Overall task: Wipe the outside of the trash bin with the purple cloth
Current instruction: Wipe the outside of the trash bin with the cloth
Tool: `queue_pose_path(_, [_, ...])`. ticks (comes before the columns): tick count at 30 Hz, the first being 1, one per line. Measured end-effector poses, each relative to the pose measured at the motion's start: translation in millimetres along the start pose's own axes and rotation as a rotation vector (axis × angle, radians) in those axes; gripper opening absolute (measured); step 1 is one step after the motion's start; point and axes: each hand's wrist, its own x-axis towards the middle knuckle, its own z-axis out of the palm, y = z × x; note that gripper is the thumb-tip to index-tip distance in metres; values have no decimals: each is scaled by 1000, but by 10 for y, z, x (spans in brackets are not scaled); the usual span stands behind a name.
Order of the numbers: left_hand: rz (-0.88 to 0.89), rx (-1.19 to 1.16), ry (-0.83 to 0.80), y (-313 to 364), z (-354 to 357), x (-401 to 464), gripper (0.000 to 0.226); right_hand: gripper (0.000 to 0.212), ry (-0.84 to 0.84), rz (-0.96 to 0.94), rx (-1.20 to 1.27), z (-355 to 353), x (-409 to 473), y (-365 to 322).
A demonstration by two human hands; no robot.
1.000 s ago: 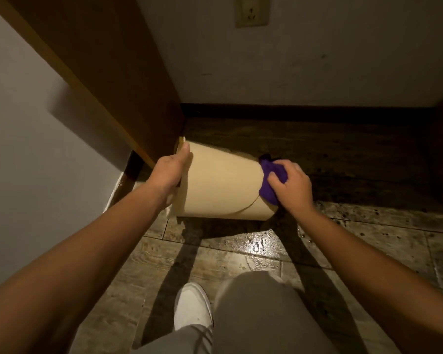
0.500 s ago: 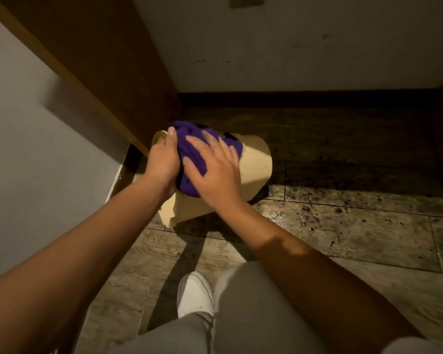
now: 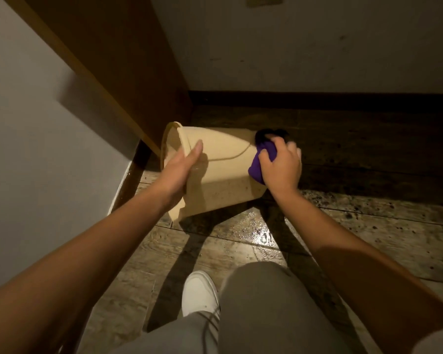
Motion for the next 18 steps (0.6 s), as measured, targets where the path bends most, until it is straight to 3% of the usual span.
queue_pose_path(2, [45,48,3,-81,65,-11,21,43,-8,-36,138,-31,-49,-207])
queue_pose_path(5, [105,40,107,-15,167,23,49,49,-144,-249,287,-2,-346,-699])
queue_pose_path(8, [123,41,191,-30,141,88,57,50,-176,-406,141,223,-657,-937])
queue_pose_path(13, [-30,-4,234,-180,-69,182,68,50,-118,-254,-16,347,-505,-297])
queue_pose_path(18, [-63,-135,270,-168,-73,194,64,48,-119,54,69,298,-348,398])
